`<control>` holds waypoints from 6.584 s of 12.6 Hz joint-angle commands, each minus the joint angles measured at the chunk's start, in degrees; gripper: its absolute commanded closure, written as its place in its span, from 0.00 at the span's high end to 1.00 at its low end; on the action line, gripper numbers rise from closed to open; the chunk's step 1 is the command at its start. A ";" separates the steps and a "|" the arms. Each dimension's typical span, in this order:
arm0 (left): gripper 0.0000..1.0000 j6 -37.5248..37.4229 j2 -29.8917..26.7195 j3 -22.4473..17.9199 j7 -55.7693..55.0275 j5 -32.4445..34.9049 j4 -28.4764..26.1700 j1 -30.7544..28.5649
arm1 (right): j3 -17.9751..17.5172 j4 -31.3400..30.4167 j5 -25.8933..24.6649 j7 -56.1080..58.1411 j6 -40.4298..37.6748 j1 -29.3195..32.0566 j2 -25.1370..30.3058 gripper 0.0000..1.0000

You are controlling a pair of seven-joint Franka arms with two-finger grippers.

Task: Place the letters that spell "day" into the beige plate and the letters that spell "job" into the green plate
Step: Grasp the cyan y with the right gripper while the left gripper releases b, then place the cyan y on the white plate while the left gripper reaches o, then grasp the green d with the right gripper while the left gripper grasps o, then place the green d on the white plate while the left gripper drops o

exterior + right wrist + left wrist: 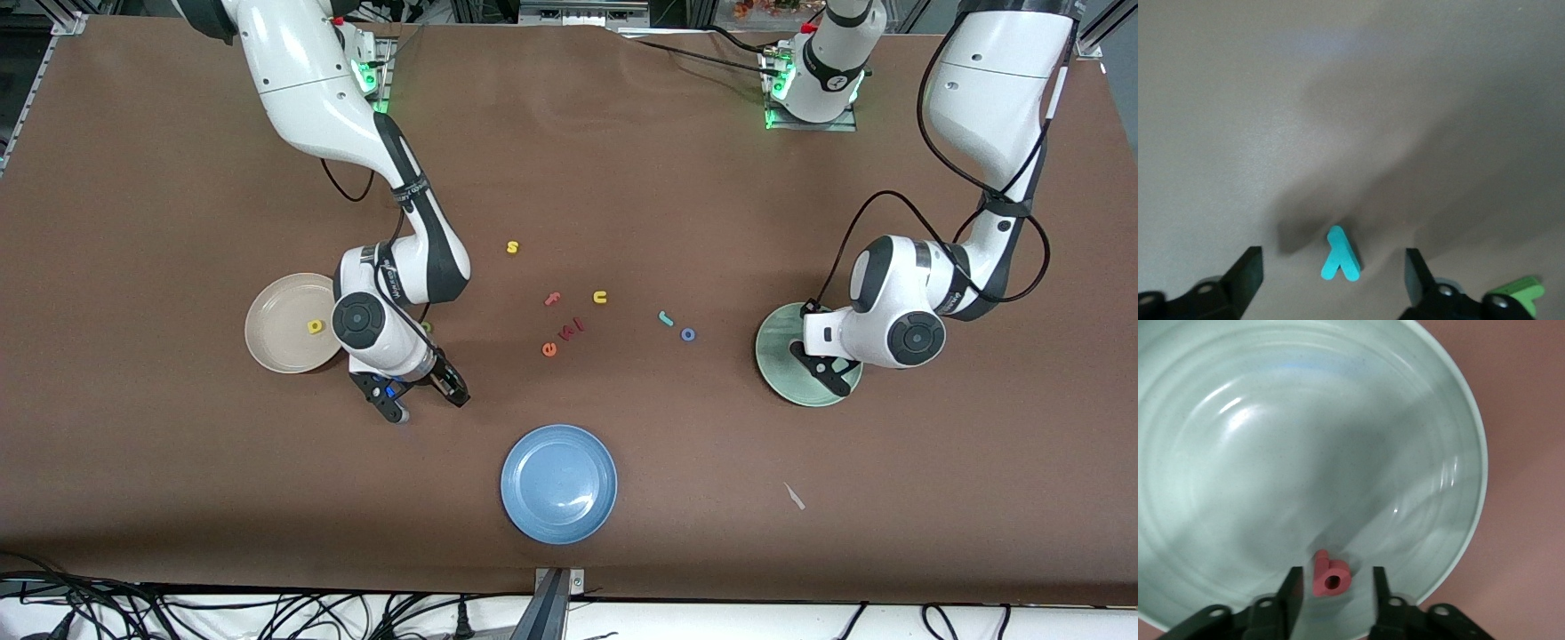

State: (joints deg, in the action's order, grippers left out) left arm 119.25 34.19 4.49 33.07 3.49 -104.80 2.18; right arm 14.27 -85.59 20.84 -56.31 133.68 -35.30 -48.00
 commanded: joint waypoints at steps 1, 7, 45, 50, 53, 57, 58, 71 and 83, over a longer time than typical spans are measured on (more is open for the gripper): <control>1.00 -0.33 -2.63 0.26 -0.20 -0.23 -0.58 -0.07 | -0.47 3.23 1.14 -0.73 -1.41 0.67 -2.01 0.73; 1.00 -6.92 -5.10 2.09 -11.23 -1.20 4.59 0.81 | -0.47 3.32 1.14 -0.29 -1.32 1.02 -2.36 0.23; 0.10 10.56 7.21 7.73 -94.15 -4.36 7.24 12.41 | 11.32 -25.86 -4.31 84.75 -5.03 -6.71 19.96 1.00; 0.00 9.42 4.58 7.64 -93.45 -3.84 7.59 11.54 | 6.84 -25.86 -4.23 96.82 4.72 -6.80 16.54 1.00; 0.00 0.49 3.51 7.64 -91.62 -3.93 11.88 9.87 | 6.56 -26.12 -4.23 99.02 7.29 -6.80 15.48 1.00; 0.00 -10.25 2.38 7.20 -81.97 -3.31 15.68 7.59 | 5.69 -26.47 -4.14 100.70 10.01 -6.80 14.51 0.90; 0.00 -11.92 1.76 7.03 -78.98 -3.31 15.59 6.01 | 5.16 -26.47 -4.05 100.61 10.97 -6.71 14.08 0.89; 0.00 -13.08 8.88 6.67 -74.29 -1.46 14.63 -3.49 | 4.28 -27.00 -3.87 99.91 10.98 -6.80 13.72 0.32; 1.00 -15.19 1.59 11.23 -75.34 -1.82 15.68 -2.53 | 9.44 -17.70 -2.91 91.67 -5.07 -5.83 14.33 0.15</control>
State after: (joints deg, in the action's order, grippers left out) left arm 105.07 38.64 14.23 -42.15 1.72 -88.33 -0.81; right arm 21.60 -106.15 17.32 38.30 134.56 -42.03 -34.58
